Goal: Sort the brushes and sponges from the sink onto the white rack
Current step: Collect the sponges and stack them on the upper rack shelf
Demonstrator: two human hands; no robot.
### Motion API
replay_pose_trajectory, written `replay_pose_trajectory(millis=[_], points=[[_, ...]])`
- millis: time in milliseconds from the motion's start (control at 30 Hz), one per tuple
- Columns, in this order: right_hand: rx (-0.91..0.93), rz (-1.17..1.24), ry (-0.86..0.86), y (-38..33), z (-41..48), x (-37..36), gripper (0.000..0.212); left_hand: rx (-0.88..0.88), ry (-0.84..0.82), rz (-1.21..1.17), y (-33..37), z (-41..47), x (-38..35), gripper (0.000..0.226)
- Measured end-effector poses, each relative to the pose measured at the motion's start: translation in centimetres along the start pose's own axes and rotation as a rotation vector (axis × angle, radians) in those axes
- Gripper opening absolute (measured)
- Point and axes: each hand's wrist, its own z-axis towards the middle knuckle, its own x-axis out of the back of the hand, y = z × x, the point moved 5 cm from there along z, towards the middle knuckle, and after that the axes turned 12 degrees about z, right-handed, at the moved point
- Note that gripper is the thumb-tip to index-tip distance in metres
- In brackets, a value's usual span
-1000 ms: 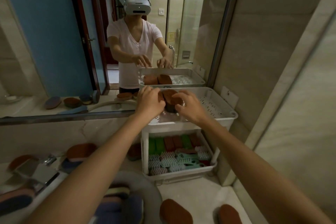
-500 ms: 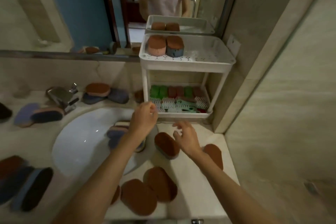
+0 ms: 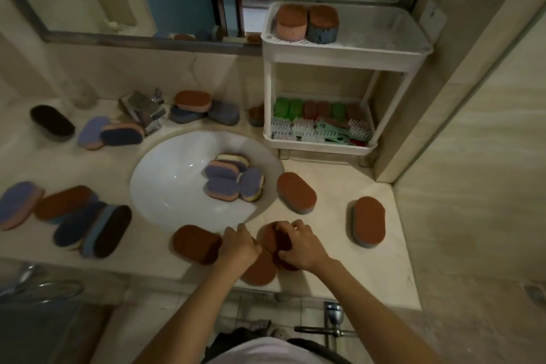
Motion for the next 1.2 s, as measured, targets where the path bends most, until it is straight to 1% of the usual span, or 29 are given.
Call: replay_pose_trajectory(millis=[133,267,367,467,600,700,767,833,900,967,1067,1200], points=[[-0.011,-0.085,0.051,0.1,-0.3,0.4,0.066,-0.054,0.052,0.002,0.8,-0.1,-0.7,0.063],[-0.085,-0.096,0.196,0.9,-0.8,1.1,0.061,-0.173,0.061,0.037,1.9,-0.2,-0.3,0.068],[-0.111,-0.101,0.187,1.5,-1.2,0.8,0.068,-0.209,0.024,0.025,2.9,-0.3,-0.7,0.081],[-0.129,-0.118,0.138,2.1,-1.6,0.1,0.078,-0.196,0.01,0.018,3.4,0.2,-1.8,0.096],[-0.145,-0.119,0.173,2.4,-2.0,0.1,0.072,-0.157,0.072,-0.026,3.3,0.1,-2.0,0.098],[-0.128,-0.065,0.26,2.2,-2.8,1.6,0.069,-0.136,0.07,-0.204,3.2,-0.2,-1.1,0.103],[-0.08,0.008,0.325,1.7,-3.5,3.2,0.068,-0.128,0.096,-0.309,3.2,-0.5,0.4,0.105],[-0.011,0.042,0.353,0.9,-4.2,4.9,0.064,-0.151,0.183,-0.441,3.4,-0.8,2.8,0.106],[0.038,0.068,0.396,0.2,-4.9,6.9,0.062,-0.19,0.29,-0.518,3.9,-1.2,5.6,0.106],[0.07,0.077,0.465,-0.7,-5.4,9.1,0.062,-0.219,0.358,-0.519,4.7,-1.8,8.7,0.106],[0.112,0.102,0.591,-2.4,-5.9,12.8,0.063,-0.274,0.42,-0.521,6.3,-3.1,13.5,0.103],[0.163,0.145,0.766,-4.7,-6.1,17.9,0.067,-0.361,0.502,-0.582,8.5,-4.6,19.6,0.101]])
